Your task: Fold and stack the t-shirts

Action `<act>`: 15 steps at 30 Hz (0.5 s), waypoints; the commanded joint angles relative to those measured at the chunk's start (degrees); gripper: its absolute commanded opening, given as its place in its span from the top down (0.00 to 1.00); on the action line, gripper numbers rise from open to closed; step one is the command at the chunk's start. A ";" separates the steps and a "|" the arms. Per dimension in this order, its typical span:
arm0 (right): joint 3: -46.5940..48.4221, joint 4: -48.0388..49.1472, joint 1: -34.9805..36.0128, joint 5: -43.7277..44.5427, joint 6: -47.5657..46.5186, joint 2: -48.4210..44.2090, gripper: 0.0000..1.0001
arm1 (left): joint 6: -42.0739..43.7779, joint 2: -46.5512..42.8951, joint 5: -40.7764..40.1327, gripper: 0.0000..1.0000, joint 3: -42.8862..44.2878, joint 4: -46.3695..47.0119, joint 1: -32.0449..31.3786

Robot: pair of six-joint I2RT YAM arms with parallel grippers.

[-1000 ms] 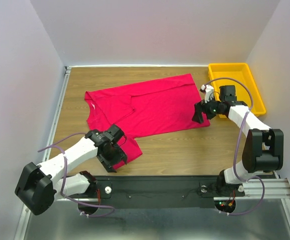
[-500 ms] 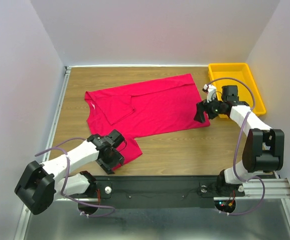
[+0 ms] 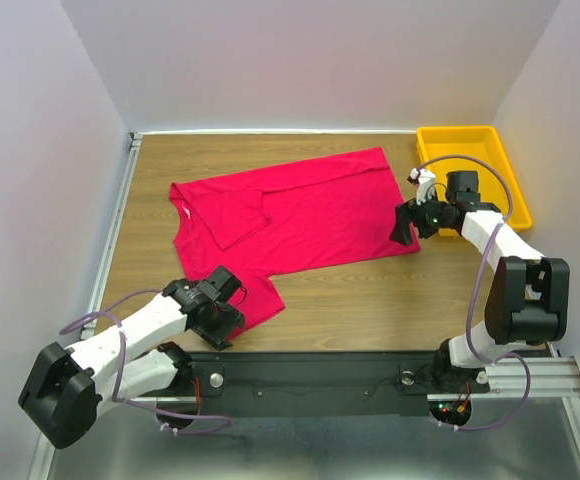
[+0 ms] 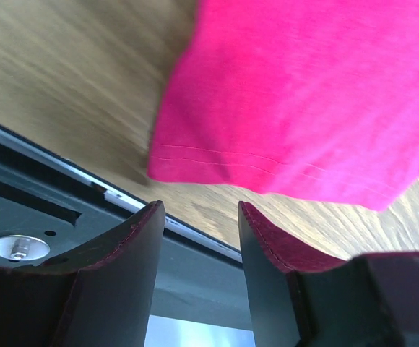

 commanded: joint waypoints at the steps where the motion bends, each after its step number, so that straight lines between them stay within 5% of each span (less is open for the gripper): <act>1: 0.27 0.91 -0.67 -1.33 0.32 -0.08 0.00 | -4.28 -0.95 -0.25 0.44 -0.85 -3.15 0.37; 15: 0.18 0.91 -1.46 -1.77 0.59 -0.25 0.00 | -5.78 9.33 -4.03 0.50 3.72 -3.16 0.46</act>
